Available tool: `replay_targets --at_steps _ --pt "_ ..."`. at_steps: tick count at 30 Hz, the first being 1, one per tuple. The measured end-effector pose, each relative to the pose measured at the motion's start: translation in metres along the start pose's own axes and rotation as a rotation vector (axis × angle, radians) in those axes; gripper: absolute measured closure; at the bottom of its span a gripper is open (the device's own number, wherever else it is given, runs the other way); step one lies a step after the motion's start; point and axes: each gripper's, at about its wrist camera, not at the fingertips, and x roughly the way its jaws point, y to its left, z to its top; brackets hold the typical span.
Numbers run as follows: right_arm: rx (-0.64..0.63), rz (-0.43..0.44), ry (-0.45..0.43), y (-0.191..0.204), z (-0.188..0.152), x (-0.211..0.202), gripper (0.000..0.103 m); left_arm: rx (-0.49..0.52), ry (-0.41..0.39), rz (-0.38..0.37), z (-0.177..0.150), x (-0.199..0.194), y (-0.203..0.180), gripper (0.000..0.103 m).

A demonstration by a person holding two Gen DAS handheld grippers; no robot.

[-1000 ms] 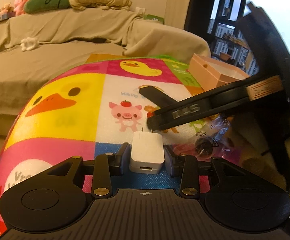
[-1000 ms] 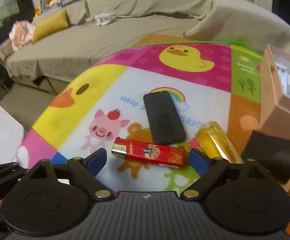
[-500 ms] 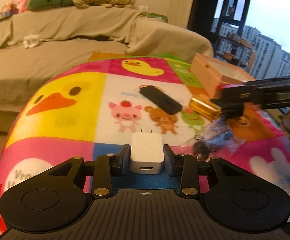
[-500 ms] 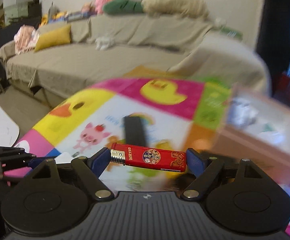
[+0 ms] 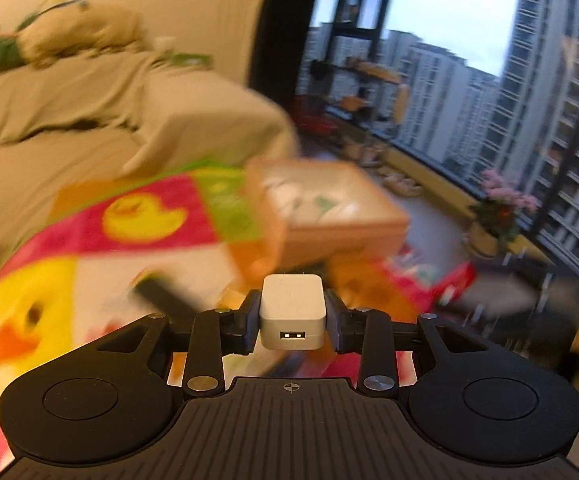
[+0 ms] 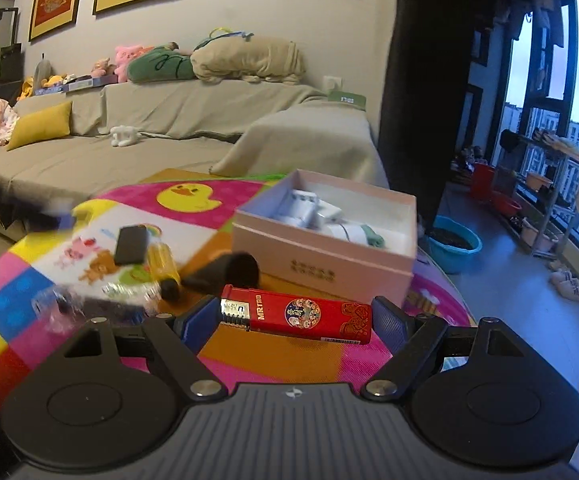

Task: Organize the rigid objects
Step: 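Lower the white charger block into the pink box and open the left tool, then lower the red lighter into the pink box and open the right tool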

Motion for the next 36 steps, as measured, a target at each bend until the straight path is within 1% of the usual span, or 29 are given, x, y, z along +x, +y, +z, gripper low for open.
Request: replay_targets --at_steps 2,4,7,8,9,11,13,15,19,21,25,26,27,29,31,32,33,36 --pt "-0.003 -0.004 -0.009 -0.003 -0.008 0.001 0.02 0.017 -0.004 -0.047 0.029 0.026 -0.013 0.066" --pt "0.004 -0.003 -0.015 -0.006 -0.014 0.0 0.02 0.007 -0.02 -0.063 0.052 0.06 -0.021 0.066" --pt "0.029 -0.006 -0.014 -0.012 -0.018 0.003 0.02 -0.063 -0.058 -0.119 0.076 0.118 -0.023 0.066" --pt "0.037 -0.009 -0.013 -0.015 -0.019 0.004 0.02 -0.083 -0.065 -0.119 0.08 0.136 -0.022 0.066" --pt "0.044 -0.013 -0.012 -0.016 -0.019 0.005 0.02 -0.102 -0.071 -0.097 0.081 0.15 -0.021 0.066" --pt "0.055 -0.022 -0.013 -0.02 -0.02 0.005 0.02 -0.121 -0.11 -0.05 0.075 0.162 -0.018 0.066" --pt "0.061 -0.031 -0.017 -0.025 -0.02 0.004 0.02 -0.127 -0.132 -0.053 0.064 0.158 -0.011 0.066" --pt "0.062 -0.035 -0.022 -0.03 -0.019 0.006 0.02 -0.131 -0.127 -0.037 0.054 0.145 -0.002 0.066" --pt "0.054 -0.041 -0.054 -0.035 0.002 0.022 0.02 -0.13 -0.12 -0.008 0.015 0.1 0.021 0.066" --pt "0.05 -0.024 -0.078 -0.037 0.022 0.035 0.02 -0.121 -0.096 0.018 -0.007 0.082 0.031 0.066" --pt "0.075 -0.021 -0.126 -0.044 0.081 0.079 0.02 -0.143 -0.027 0.091 -0.045 0.061 0.053 0.066" --pt "0.088 -0.022 -0.127 -0.048 0.095 0.091 0.017 -0.151 -0.018 0.109 -0.05 0.056 0.058 0.066" --pt "0.099 -0.03 -0.109 -0.05 0.107 0.104 0.016 -0.156 -0.012 0.124 -0.054 0.053 0.064 0.066" --pt "0.111 -0.048 -0.068 -0.053 0.124 0.122 0.016 -0.16 -0.009 0.145 -0.062 0.047 0.073 0.066" --pt "0.118 -0.053 -0.045 -0.049 0.123 0.125 0.016 -0.174 -0.011 0.141 -0.068 0.042 0.081 0.066" --pt "0.114 -0.047 -0.037 -0.045 0.116 0.122 0.016 -0.187 -0.011 0.135 -0.071 0.041 0.085 0.066" --pt "0.105 -0.044 -0.026 -0.039 0.109 0.119 0.016 -0.198 -0.012 0.132 -0.074 0.04 0.087 0.066" --pt "0.071 -0.041 0.015 -0.022 0.073 0.108 0.016 -0.233 -0.025 0.146 -0.079 0.04 0.092 0.066"
